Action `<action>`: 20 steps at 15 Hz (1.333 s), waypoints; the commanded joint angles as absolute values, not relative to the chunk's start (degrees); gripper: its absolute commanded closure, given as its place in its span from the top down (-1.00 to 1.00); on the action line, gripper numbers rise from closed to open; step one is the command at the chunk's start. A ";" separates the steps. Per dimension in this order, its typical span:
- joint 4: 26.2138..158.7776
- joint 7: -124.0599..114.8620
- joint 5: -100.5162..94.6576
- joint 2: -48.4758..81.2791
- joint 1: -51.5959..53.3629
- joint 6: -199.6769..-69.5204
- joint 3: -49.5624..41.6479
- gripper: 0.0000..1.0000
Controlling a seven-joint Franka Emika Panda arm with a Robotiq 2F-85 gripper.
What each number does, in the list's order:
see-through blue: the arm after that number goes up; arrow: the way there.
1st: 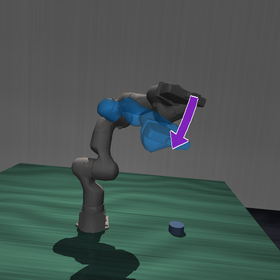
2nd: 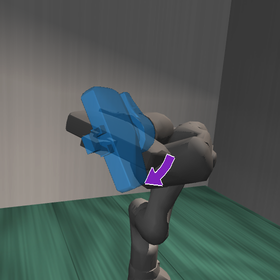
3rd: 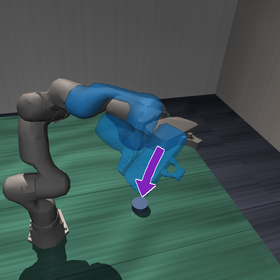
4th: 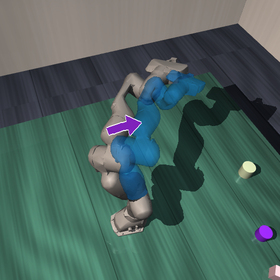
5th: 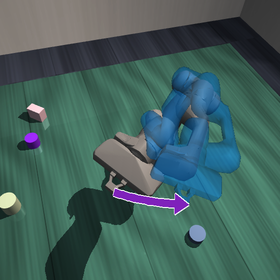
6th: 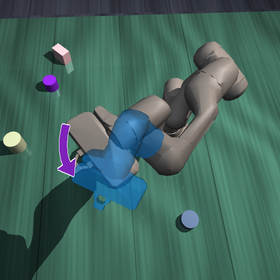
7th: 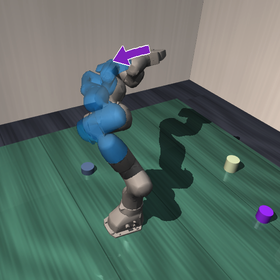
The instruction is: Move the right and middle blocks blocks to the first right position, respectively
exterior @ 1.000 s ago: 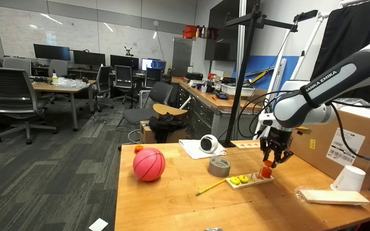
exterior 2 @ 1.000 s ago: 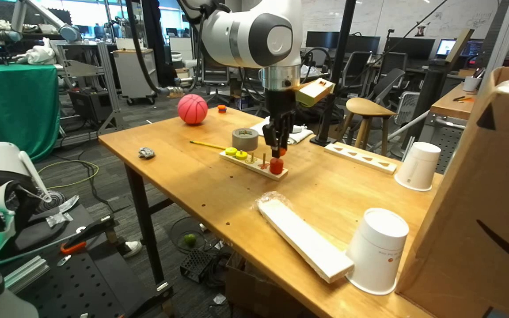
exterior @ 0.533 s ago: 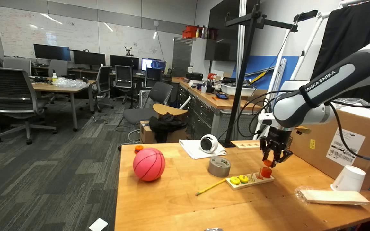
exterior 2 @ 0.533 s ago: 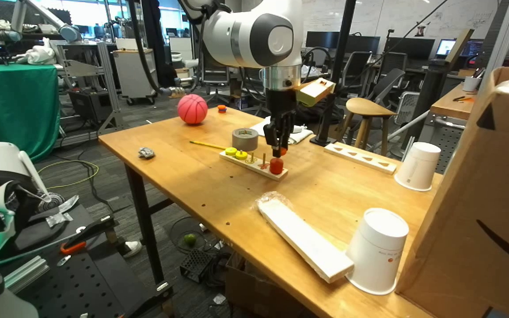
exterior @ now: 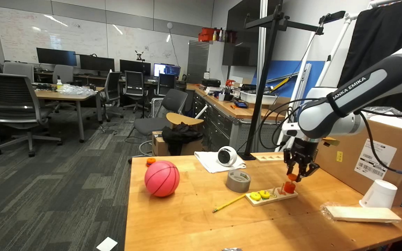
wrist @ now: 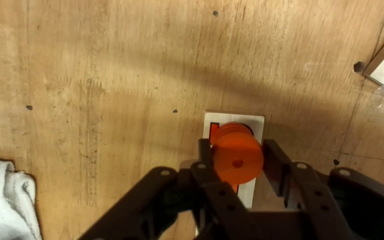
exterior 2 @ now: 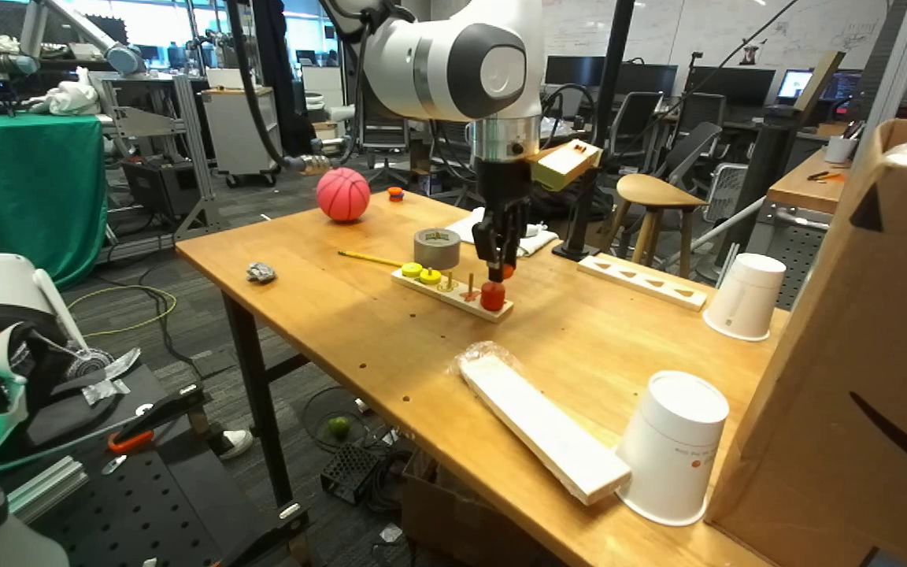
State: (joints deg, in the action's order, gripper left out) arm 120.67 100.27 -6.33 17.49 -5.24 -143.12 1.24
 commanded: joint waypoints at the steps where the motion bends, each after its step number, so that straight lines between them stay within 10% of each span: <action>1: 122.54 100.67 -6.33 15.75 -6.17 -143.36 1.19 -0.56; 20: 122.36 99.64 -8.71 16.32 -4.61 -142.38 1.72 -0.56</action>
